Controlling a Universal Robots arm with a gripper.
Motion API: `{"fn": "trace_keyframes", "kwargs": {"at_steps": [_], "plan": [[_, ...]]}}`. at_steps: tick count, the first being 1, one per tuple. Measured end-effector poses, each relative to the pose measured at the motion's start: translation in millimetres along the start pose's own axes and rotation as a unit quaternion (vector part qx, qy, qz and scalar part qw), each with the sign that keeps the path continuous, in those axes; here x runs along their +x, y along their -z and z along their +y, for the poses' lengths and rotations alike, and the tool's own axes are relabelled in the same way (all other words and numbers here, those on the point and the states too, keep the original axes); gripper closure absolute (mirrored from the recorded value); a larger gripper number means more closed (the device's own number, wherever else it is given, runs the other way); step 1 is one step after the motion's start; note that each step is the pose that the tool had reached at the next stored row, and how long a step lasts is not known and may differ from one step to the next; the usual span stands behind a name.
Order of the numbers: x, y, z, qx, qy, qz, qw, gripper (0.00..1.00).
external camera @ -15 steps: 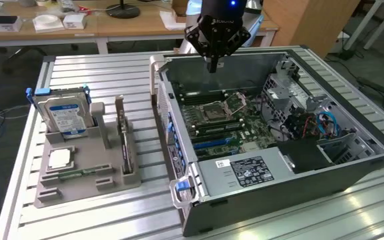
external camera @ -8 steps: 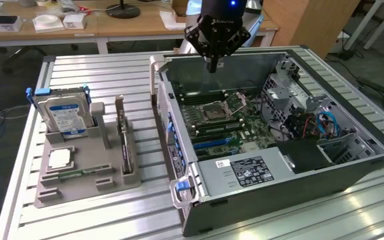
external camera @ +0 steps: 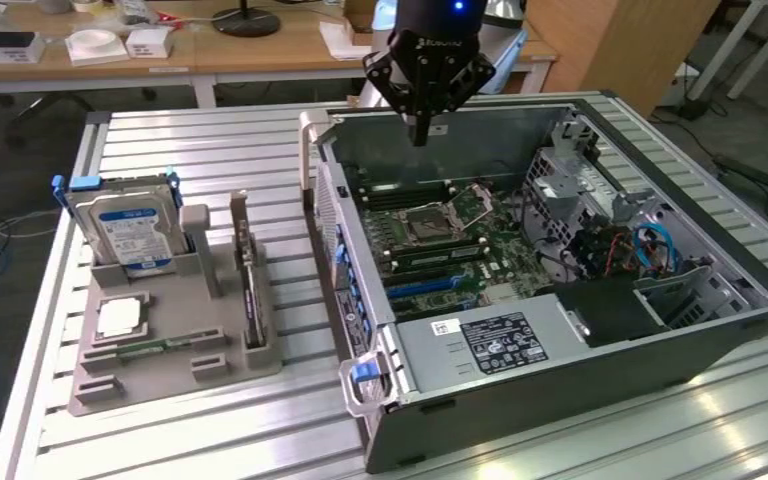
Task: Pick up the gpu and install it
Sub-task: 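Reach for the gpu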
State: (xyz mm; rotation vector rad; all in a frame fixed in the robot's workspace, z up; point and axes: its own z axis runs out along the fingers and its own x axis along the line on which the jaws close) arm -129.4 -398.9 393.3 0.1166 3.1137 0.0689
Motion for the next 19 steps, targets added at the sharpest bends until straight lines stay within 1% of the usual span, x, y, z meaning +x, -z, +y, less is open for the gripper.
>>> {"fn": "trace_keyframes", "kwargs": {"at_steps": [11, 19], "plan": [[15.7, 0.4, -1.4, 0.0, 0.0, 0.0, 1.0, 0.9], [24.6, 0.5, -2.3, 0.0, 0.0, 0.0, 1.0, 0.9]]}}
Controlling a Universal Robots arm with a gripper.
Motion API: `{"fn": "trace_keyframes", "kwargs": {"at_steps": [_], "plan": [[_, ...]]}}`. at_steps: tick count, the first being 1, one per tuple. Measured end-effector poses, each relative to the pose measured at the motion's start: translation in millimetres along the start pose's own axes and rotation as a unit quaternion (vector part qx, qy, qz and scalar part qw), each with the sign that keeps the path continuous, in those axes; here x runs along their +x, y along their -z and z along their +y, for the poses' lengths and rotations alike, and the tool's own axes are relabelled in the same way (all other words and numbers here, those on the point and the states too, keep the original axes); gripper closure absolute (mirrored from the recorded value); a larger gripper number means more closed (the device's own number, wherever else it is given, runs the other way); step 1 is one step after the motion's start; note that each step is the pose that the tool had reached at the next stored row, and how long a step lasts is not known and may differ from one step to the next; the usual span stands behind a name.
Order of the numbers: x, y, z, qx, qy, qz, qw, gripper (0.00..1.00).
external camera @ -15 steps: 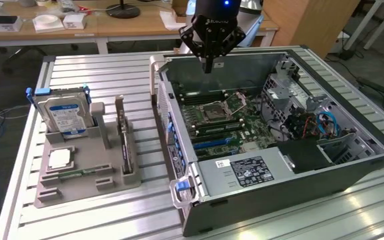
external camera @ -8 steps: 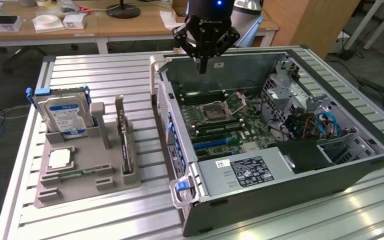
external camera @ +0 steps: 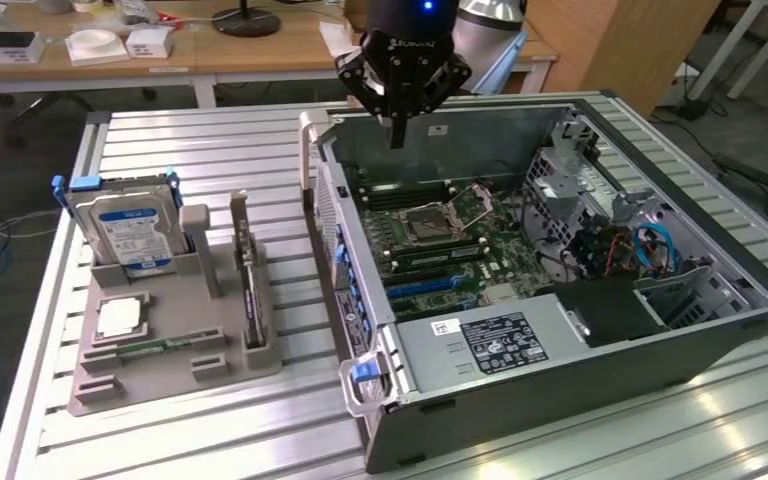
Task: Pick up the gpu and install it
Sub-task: 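Reach for the gpu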
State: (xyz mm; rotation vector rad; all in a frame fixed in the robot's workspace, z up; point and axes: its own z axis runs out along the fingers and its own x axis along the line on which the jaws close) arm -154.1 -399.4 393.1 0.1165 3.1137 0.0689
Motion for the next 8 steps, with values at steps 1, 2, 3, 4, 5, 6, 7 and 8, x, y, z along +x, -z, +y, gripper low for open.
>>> {"fn": "trace_keyframes", "kwargs": {"at_steps": [1, 2, 3, 4, 5, 6, 7, 8], "plan": [[0.9, 0.0, -0.1, 0.0, 0.0, 0.0, 1.0, 0.9], [1.7, 0.0, -0.1, 0.0, 0.0, 0.0, 1.0, 0.9], [2.5, 0.0, -0.2, 0.0, 0.0, 0.0001, 1.0, 0.9], [3.3, 0.0, -0.3, 0.0, 0.0, 0.0001, 1.0, 0.9], [4.0, 0.0, -0.3, 0.0, 0.0, 0.0002, 1.0, 0.9], [4.7, 0.0, -0.4, 0.0, 0.0, 0.0003, 1.0, 0.9], [5.4, 0.0, -0.4, 0.0001, 0.0, 0.0003, 1.0, 0.9], [6.2, 0.0, -0.5, 0.0001, 0.0, 0.0004, 1.0, 0.9]]}}
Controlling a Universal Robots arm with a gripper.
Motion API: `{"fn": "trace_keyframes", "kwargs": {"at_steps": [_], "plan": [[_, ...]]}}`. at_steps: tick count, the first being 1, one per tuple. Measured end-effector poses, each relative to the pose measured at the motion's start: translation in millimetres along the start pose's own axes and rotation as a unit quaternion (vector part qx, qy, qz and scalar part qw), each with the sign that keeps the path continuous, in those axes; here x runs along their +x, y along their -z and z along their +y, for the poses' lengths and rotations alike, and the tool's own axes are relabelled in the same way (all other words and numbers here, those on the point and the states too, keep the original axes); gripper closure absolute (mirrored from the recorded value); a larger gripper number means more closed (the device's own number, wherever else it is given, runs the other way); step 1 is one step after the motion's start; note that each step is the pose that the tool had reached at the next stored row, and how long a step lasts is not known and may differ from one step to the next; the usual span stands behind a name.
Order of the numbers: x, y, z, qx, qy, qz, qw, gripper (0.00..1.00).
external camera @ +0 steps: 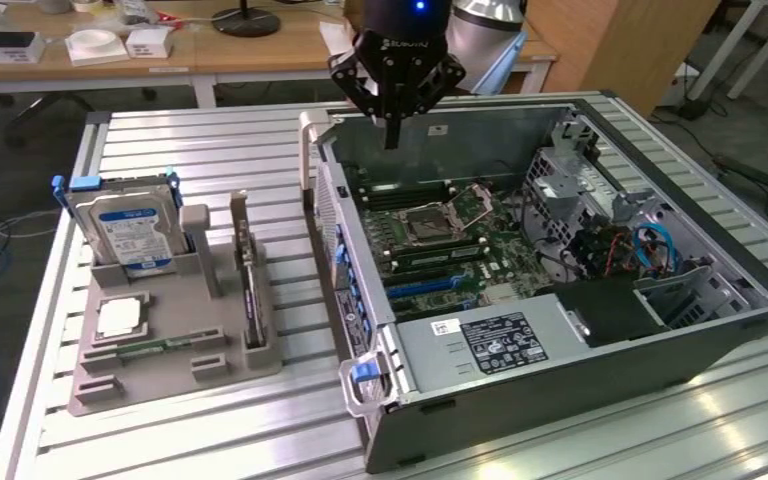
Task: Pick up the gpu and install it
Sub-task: 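Reach for the gpu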
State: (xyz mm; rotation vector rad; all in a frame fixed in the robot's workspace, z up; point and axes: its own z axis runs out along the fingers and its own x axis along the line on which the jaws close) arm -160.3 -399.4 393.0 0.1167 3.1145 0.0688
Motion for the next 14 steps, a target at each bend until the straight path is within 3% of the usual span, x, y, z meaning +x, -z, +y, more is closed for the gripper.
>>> {"fn": "trace_keyframes", "kwargs": {"at_steps": [14], "plan": [[10.3, 0.0, -0.9, 0.0, 0.0, 0.0008, 1.0, 0.9]]}}
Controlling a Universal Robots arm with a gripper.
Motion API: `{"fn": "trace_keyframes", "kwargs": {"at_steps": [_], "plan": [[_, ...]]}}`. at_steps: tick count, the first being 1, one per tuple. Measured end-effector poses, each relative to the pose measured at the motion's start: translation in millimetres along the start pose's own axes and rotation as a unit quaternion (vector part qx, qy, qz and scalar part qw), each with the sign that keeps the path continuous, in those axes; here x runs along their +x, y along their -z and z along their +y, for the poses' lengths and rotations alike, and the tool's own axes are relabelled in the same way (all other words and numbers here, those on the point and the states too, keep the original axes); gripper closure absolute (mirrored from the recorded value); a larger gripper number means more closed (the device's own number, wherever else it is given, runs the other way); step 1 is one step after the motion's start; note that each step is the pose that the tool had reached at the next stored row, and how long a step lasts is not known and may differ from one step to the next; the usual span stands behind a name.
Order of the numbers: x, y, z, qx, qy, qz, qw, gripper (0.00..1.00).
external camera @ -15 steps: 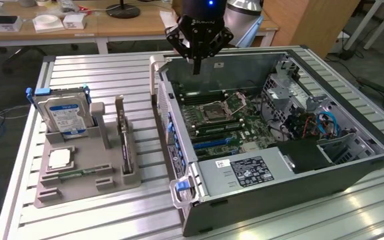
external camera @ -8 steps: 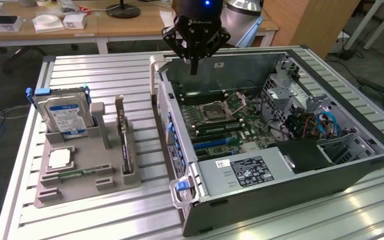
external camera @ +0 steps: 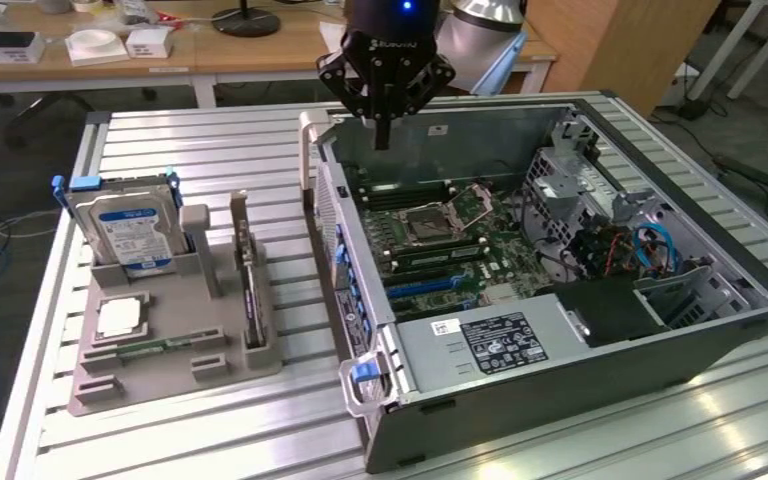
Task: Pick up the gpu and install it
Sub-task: 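Reach for the gpu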
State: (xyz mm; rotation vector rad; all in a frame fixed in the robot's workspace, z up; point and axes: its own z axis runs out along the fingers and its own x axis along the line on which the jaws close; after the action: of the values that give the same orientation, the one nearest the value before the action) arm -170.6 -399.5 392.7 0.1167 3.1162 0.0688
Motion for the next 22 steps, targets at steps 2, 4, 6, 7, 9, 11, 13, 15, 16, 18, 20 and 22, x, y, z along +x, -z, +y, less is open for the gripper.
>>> {"fn": "trace_keyframes", "kwargs": {"at_steps": [2, 4, 6, 7, 9, 11, 13, 15, 16, 18, 20, 22], "plan": [[1.4, -0.1, -0.1, 0.0, 0.0, 0.0001, 1.0, 0.9], [2.9, -0.1, -0.2, 0.0001, 0.0, 0.0004, 1.0, 0.9], [4.4, -0.1, -0.4, 0.0001, 0.0, 0.0006, 1.0, 0.9], [5.3, -0.1, -0.5, 0.0001, 0.0, 0.0007, 1.0, 0.9], [7.0, -0.2, -0.6, 0.0001, 0.0, 0.0009, 1.0, 0.9], [8.7, -0.3, -0.8, 0.0001, 0.0, 0.0011, 1.0, 0.9], [10.2, -0.3, -0.9, 0.0001, 0.0, 0.0014, 1.0, 0.9], [11.6, -0.3, -1.1, 0.0001, 0.0, 0.0016, 1.0, 0.9], [12.3, -0.3, -1.2, 0.0001, 0.0, 0.0017, 1.0, 0.9], [13.5, -0.3, -1.3, 0.0001, 0.0, 0.0019, 1.0, 0.9], [14.8, -0.3, -1.4, 0.0002, 0.0, 0.0022, 1.0, 0.9], [15.9, -0.4, -1.4, 0.0002, 0.0, 0.0024, 1.0, 0.9]]}}
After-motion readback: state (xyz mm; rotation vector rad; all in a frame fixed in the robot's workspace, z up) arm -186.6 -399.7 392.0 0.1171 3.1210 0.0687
